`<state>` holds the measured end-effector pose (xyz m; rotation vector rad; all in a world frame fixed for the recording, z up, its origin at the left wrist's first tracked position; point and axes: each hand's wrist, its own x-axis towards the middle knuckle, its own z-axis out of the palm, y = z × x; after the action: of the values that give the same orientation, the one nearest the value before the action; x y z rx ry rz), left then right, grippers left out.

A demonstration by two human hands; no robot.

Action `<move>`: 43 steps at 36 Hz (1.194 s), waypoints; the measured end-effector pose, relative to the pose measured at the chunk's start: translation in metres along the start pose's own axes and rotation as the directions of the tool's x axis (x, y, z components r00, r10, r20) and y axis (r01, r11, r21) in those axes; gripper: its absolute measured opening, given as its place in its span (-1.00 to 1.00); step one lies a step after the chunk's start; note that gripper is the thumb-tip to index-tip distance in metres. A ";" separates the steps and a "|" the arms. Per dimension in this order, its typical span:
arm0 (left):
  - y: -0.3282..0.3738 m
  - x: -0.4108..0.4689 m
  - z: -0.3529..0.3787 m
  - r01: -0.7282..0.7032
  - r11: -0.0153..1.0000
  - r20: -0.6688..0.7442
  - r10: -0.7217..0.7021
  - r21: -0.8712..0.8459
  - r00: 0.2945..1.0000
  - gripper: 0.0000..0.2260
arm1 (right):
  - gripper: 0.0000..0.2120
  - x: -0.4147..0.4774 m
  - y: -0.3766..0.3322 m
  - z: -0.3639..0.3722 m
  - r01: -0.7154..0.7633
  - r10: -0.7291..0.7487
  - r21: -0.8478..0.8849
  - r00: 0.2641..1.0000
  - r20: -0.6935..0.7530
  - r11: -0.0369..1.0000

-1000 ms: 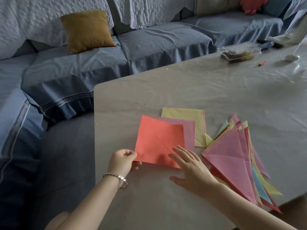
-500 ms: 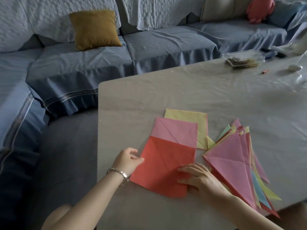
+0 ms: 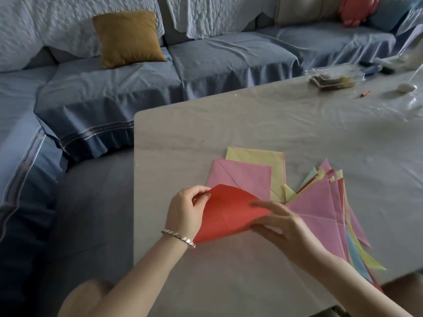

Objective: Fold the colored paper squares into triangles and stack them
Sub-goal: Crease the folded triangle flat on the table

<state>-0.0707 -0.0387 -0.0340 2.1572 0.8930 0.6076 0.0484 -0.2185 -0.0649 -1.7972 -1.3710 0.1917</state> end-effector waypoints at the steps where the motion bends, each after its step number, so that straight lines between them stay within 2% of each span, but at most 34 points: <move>1: 0.002 -0.003 -0.003 -0.023 1.000 0.011 0.023 -0.007 1.000 -0.91 | -0.78 0.006 -0.004 -0.003 -0.028 0.029 0.029 0.998 -0.051 0.999; 2: 0.004 -0.005 -0.005 -0.037 0.999 0.030 0.037 -0.021 0.999 -0.91 | -0.85 0.011 -0.009 -0.006 -0.057 0.061 0.054 0.995 -0.082 0.997; 4: 0.008 -0.010 -0.009 -0.071 0.996 0.073 0.075 -0.054 0.994 -0.89 | -0.85 0.020 -0.018 -0.012 -0.142 0.153 0.124 0.984 -0.088 0.982; 8: 0.015 -0.016 -0.014 -0.125 0.987 0.145 0.139 -0.102 0.980 -0.88 | -0.95 0.032 -0.030 -0.018 -0.304 0.321 0.294 0.947 -0.010 0.906; 9: 0.017 -0.017 -0.015 -0.123 0.986 0.156 0.140 -0.114 0.978 -0.88 | -0.94 0.033 -0.032 -0.019 -0.316 0.330 0.324 0.944 0.013 0.892; 11: 0.019 -0.019 -0.015 -0.111 0.985 0.169 0.132 -0.129 0.977 -0.87 | -0.80 0.033 -0.032 -0.018 -0.328 0.341 0.365 0.939 0.028 0.871; 13: 0.021 -0.020 -0.014 -0.090 0.985 0.171 0.114 -0.144 0.979 -0.86 | -0.78 0.031 -0.034 -0.018 -0.344 0.365 0.360 0.931 0.009 0.867; 19: 0.028 -0.031 -0.010 -0.103 0.965 0.075 0.124 -0.240 0.989 -0.89 | -0.73 0.025 -0.039 -0.016 -0.401 0.482 0.428 0.871 -0.096 0.810; 22: 0.027 -0.040 -0.004 -0.135 0.959 0.000 0.139 -0.248 0.990 -0.78 | -0.69 0.024 -0.043 -0.015 -0.433 0.530 0.448 0.841 -0.111 0.782; 29: 0.031 -0.046 0.006 -0.166 0.955 -0.153 0.130 -0.247 0.980 -0.80 | -0.75 0.022 -0.053 -0.016 -0.457 0.552 0.433 0.825 -0.121 0.777; 36: 0.034 -0.048 0.008 -0.253 0.942 -0.188 0.213 -0.219 0.959 -0.83 | -0.81 0.022 -0.056 -0.019 -0.466 0.588 0.472 0.795 -0.147 0.748; 43: 0.037 -0.049 0.007 -0.272 0.937 -0.191 0.233 -0.218 0.954 -0.85 | -0.85 0.021 -0.059 -0.018 -0.441 0.590 0.505 0.787 -0.181 0.742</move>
<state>-0.0833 -0.0971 -0.0171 2.0340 0.5890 0.9819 0.0239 -0.2069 -0.0053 -1.6824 -0.4915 0.4409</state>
